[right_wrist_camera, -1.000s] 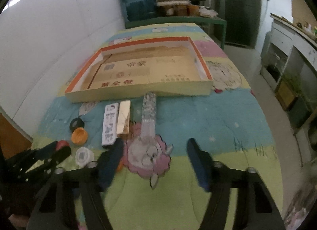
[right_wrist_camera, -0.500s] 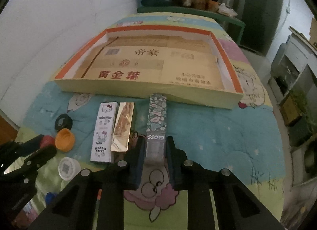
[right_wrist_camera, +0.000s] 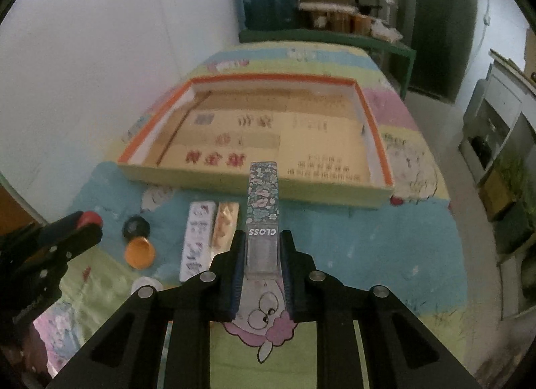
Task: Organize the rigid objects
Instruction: 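Carry the red cap and gloss tube into the box lid and release both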
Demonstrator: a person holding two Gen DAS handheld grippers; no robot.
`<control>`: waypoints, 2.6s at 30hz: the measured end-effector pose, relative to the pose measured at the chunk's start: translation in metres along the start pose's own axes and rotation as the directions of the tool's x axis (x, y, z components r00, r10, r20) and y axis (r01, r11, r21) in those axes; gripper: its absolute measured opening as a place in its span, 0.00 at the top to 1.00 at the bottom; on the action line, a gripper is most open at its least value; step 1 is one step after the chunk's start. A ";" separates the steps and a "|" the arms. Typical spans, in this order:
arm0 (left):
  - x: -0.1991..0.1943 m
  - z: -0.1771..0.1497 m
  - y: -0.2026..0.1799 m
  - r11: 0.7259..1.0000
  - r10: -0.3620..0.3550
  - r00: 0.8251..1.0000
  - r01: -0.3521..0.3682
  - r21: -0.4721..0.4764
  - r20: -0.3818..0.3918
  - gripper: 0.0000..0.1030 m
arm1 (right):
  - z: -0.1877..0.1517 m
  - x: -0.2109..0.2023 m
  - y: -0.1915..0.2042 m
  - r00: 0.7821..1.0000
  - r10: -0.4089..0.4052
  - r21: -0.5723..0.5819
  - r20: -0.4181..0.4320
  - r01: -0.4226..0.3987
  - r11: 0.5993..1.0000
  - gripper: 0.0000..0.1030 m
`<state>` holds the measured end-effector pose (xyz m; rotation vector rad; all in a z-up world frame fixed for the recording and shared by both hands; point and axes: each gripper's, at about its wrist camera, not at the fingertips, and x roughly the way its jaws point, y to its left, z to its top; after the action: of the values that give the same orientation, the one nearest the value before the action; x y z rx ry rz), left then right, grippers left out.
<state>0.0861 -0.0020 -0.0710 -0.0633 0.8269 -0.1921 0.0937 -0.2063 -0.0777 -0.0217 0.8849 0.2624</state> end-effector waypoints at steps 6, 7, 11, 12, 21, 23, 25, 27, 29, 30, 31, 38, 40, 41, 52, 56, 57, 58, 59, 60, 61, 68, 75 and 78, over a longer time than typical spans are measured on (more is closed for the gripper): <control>0.000 0.038 -0.003 1.000 0.024 0.999 -0.024 -0.005 0.035 0.71 | 0.023 -0.012 -0.001 0.999 -0.002 -0.003 0.049 0.002 1.000 0.80; 0.001 0.043 -0.003 0.999 0.032 0.999 -0.032 -0.006 0.041 0.71 | 0.027 -0.013 -0.003 0.998 -0.002 0.000 0.056 0.002 1.000 0.80; 0.009 0.064 -0.004 0.999 0.045 0.997 -0.044 -0.021 0.054 0.71 | 0.041 -0.013 -0.007 0.998 0.002 0.008 0.070 -0.002 1.000 0.80; 0.012 0.069 -0.005 0.999 0.047 0.997 -0.046 -0.021 0.055 0.71 | 0.045 -0.012 -0.007 0.997 0.003 0.010 0.073 -0.004 1.000 0.80; 0.057 0.118 -0.012 0.996 0.085 0.995 -0.085 0.001 0.048 0.71 | 0.082 0.010 -0.024 0.997 0.008 0.032 0.076 -0.011 0.999 0.80; 0.071 0.127 -0.011 0.996 0.093 0.995 -0.093 -0.003 0.036 0.71 | 0.091 0.020 -0.029 0.997 0.004 0.037 0.072 -0.006 0.999 0.80; 0.086 0.134 -0.010 0.995 0.102 0.995 -0.102 0.001 0.022 0.71 | 0.097 0.029 -0.033 0.998 0.003 0.042 0.064 -0.006 0.999 0.80; 0.101 0.141 -0.009 0.994 0.109 0.994 -0.109 0.006 0.008 0.71 | 0.104 0.041 -0.038 0.999 0.001 0.048 0.052 -0.004 0.999 0.80; 0.115 0.146 -0.008 0.994 0.113 0.994 -0.113 0.011 -0.005 0.71 | 0.110 0.052 -0.041 0.999 -0.004 0.051 0.041 0.002 0.999 0.80; 0.122 0.147 -0.008 0.993 0.114 0.993 -0.114 0.014 -0.012 0.71 | 0.112 0.059 -0.043 0.999 -0.008 0.052 0.033 0.007 0.999 0.80; 0.129 0.148 -0.008 0.993 0.117 0.993 -0.116 0.018 -0.022 0.71 | 0.114 0.063 -0.045 1.000 -0.009 0.055 0.027 0.008 0.998 0.80; 0.169 0.152 -0.009 0.991 0.129 0.988 -0.125 0.043 -0.084 0.71 | 0.118 0.097 -0.060 0.999 -0.005 0.094 -0.034 0.008 0.996 0.80; 0.178 0.151 -0.008 0.990 0.134 0.986 -0.130 0.049 -0.099 0.71 | 0.118 0.104 -0.062 0.999 -0.008 0.097 -0.044 0.013 0.995 0.80; 0.181 0.150 -0.008 0.990 0.135 0.985 -0.131 0.051 -0.105 0.71 | 0.117 0.106 -0.063 0.999 -0.009 0.097 -0.049 0.014 0.995 0.80; 0.198 0.150 -0.009 0.989 0.134 0.980 -0.124 0.076 -0.150 0.71 | 0.115 0.123 -0.067 0.996 -0.008 0.103 -0.085 0.017 0.994 0.80; 0.202 0.148 -0.008 0.990 0.131 0.977 -0.120 0.068 -0.169 0.71 | 0.113 0.127 -0.066 0.995 -0.009 0.102 -0.100 0.019 0.995 0.80; 0.203 0.148 -0.008 0.990 0.131 0.977 -0.120 0.068 -0.171 0.71 | 0.113 0.128 -0.066 0.995 -0.011 0.100 -0.101 0.021 0.995 0.80; 0.203 0.148 -0.008 0.990 0.130 0.976 -0.120 0.070 -0.174 0.70 | 0.113 0.129 -0.066 0.995 -0.012 0.099 -0.103 0.022 0.995 0.80; 0.203 0.147 -0.008 0.991 0.128 0.976 -0.117 0.072 -0.179 0.70 | 0.113 0.130 -0.067 0.994 -0.013 0.099 -0.106 0.023 0.995 0.80; 0.204 0.146 -0.007 0.991 0.123 0.974 -0.111 0.073 -0.189 0.70 | 0.112 0.130 -0.067 0.994 -0.013 0.099 -0.109 0.023 0.995 0.80; 0.206 0.145 -0.007 0.992 0.119 0.973 -0.106 0.073 -0.197 0.70 | 0.112 0.131 -0.066 0.994 -0.013 0.097 -0.112 0.024 0.995 0.80; 0.204 0.145 -0.005 0.994 0.102 0.976 -0.096 0.041 -0.191 0.70 | 0.111 0.134 -0.064 0.993 -0.023 0.083 -0.114 0.033 0.996 0.79; 0.194 0.144 -0.007 0.996 0.084 0.981 -0.080 0.027 -0.173 0.59 | 0.110 0.125 -0.064 0.995 -0.038 0.077 -0.097 0.045 0.996 0.58; 0.186 0.144 -0.010 0.996 0.088 0.984 -0.085 0.025 -0.155 0.52 | 0.109 0.119 -0.064 0.995 -0.039 0.077 -0.087 0.046 0.996 0.57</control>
<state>0.3133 -0.0504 -0.1074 0.0051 0.9821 -0.1240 0.2637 -0.2285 -0.1052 0.0221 0.9778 0.1871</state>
